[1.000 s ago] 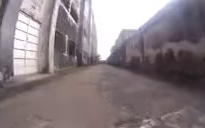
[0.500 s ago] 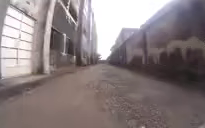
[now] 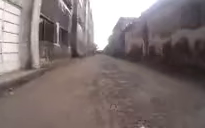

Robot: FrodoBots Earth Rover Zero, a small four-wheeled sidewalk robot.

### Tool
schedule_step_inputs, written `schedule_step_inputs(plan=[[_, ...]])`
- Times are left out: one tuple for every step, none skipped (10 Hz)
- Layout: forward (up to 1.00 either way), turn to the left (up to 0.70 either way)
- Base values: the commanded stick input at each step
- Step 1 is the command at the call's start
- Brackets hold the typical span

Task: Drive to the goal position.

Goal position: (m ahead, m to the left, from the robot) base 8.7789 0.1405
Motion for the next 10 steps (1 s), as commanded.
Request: schedule_step_inputs(plan=[[0.7, 0.0], [0.7, 0.0], [0.7, 0.0], [0.7, 0.0], [0.7, 0.0], [0.7, 0.0], [0.7, 0.0], [0.7, 0.0], [0.7, 0.0], [0.7, 0.0]])
